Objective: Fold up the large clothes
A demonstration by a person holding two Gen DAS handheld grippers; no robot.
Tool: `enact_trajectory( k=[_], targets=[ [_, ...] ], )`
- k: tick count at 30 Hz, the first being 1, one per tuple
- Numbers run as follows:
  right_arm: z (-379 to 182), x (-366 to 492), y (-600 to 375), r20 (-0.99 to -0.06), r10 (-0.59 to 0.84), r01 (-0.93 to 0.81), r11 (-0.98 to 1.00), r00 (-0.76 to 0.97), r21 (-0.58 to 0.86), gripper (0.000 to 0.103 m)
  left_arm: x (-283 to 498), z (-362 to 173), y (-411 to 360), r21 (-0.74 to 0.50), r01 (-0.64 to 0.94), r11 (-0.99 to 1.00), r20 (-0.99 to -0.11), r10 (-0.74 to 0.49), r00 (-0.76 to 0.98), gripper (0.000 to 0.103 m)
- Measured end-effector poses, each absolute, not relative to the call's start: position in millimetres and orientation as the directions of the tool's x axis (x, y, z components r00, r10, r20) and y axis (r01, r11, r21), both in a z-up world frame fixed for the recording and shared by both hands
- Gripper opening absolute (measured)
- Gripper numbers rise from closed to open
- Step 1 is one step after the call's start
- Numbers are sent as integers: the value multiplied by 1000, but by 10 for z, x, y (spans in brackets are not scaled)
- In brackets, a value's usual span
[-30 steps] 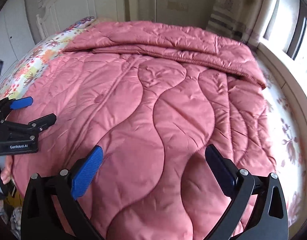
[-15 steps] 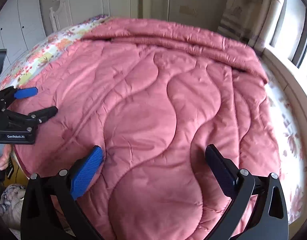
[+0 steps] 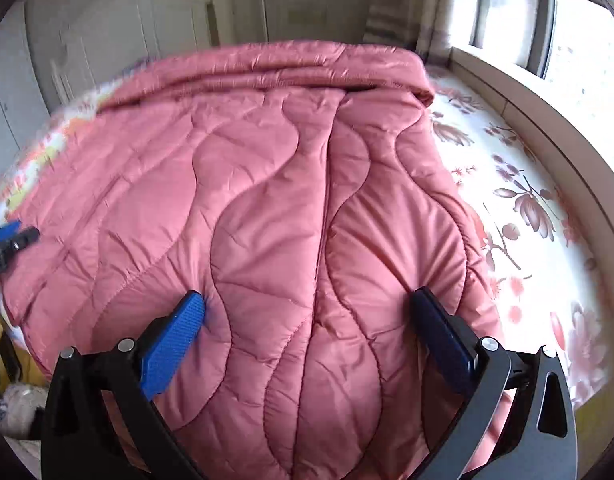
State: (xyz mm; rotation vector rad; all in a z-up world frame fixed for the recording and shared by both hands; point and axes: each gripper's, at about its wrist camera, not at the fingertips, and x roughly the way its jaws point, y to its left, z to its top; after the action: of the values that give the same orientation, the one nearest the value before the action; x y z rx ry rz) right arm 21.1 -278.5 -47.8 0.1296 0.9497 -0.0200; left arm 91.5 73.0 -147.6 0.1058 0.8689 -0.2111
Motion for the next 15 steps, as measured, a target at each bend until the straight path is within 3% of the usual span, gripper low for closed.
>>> enact_trajectory(
  k=[8,15],
  targets=[
    [-394,109,-2633,-817,29,16,999,576,47,99,804,-1486,810,-17,215,976,-777,-149,611,101],
    [-280,-155,-2876,-786,30,41,997,618,70,98,673,-1295,1056,-36,208,977,-723,-169,669,101]
  ],
)
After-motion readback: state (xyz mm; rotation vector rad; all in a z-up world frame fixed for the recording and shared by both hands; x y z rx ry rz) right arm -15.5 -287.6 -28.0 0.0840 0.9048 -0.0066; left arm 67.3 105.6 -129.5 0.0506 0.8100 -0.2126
